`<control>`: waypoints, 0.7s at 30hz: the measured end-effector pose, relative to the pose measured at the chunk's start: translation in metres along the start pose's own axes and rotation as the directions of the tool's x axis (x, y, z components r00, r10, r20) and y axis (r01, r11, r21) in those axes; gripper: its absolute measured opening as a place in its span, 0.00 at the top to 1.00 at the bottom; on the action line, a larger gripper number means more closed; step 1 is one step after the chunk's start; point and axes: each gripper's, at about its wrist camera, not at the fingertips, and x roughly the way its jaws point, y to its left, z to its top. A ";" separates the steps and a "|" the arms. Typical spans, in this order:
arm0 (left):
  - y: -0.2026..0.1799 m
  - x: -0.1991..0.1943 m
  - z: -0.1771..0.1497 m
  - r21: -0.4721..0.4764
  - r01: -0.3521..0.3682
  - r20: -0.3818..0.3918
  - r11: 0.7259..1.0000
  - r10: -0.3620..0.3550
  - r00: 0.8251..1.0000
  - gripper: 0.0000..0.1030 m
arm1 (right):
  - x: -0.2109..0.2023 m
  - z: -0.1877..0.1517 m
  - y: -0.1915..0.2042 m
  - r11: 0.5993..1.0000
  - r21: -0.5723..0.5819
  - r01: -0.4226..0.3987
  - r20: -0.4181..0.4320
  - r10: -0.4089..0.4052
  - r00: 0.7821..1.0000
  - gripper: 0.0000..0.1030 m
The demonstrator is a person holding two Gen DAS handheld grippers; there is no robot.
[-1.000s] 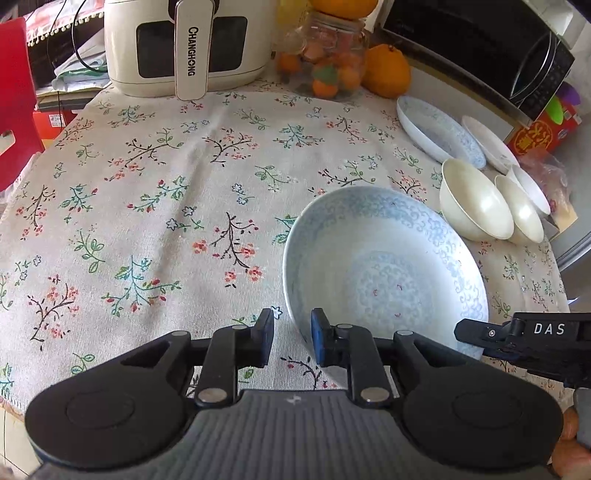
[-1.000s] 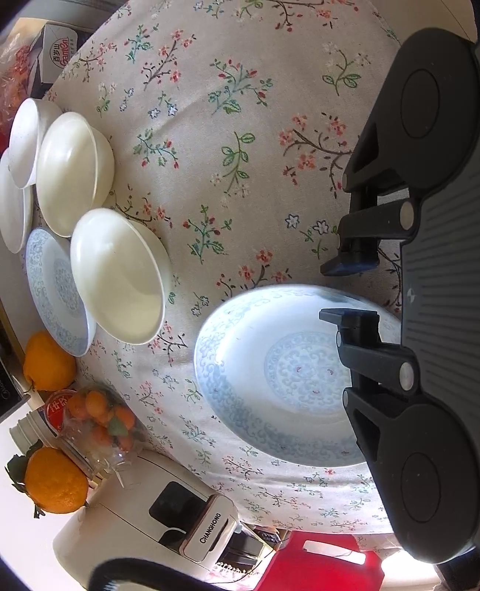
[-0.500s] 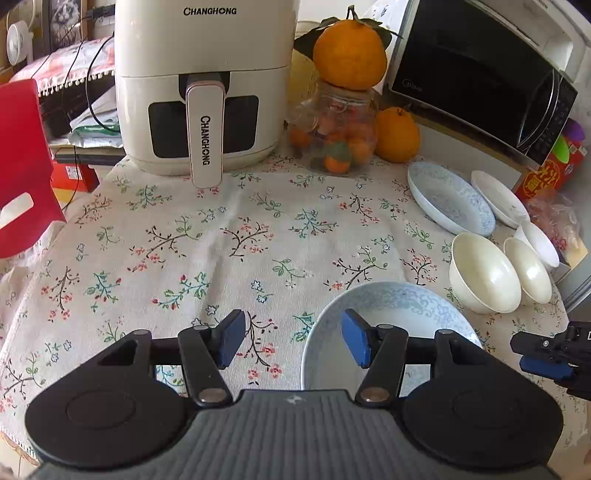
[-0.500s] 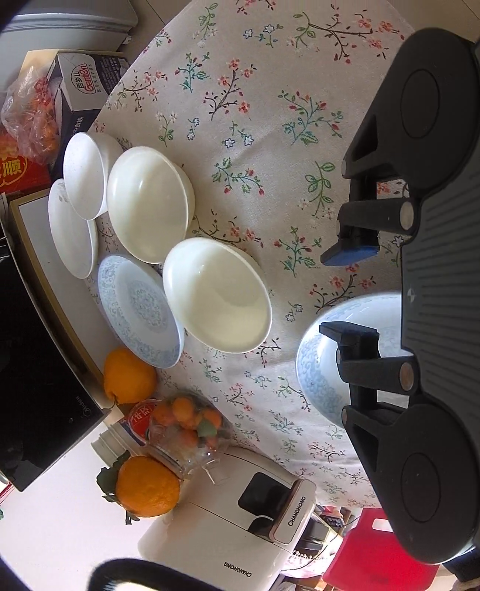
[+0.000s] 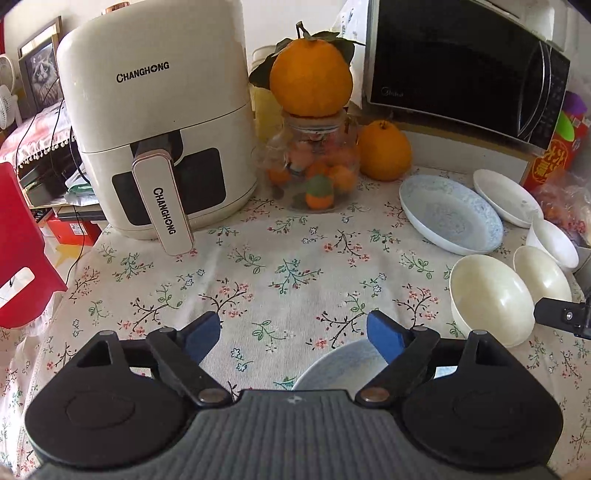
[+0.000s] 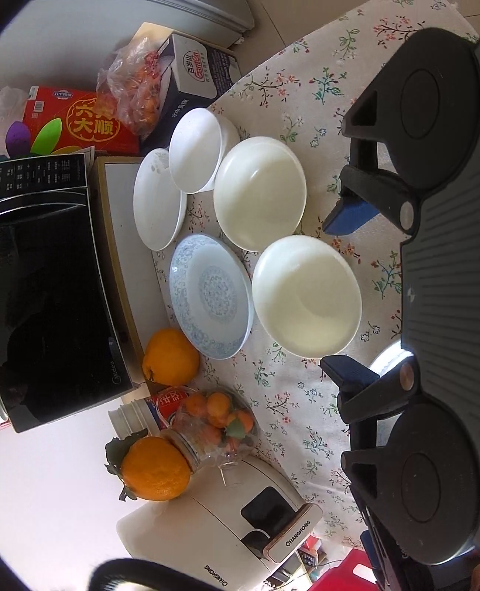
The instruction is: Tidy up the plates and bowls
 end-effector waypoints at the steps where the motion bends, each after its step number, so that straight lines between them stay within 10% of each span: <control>1: -0.003 0.001 0.003 -0.001 0.000 -0.001 1.000 0.000 1.000 0.14 | 0.002 0.003 0.000 1.000 -0.013 -0.003 0.000 0.003 1.000 0.28; 21: -0.069 0.067 0.092 -0.082 0.029 -0.079 0.996 -0.035 0.996 0.01 | 0.051 0.097 -0.063 0.966 0.228 -0.119 0.001 0.122 0.992 0.16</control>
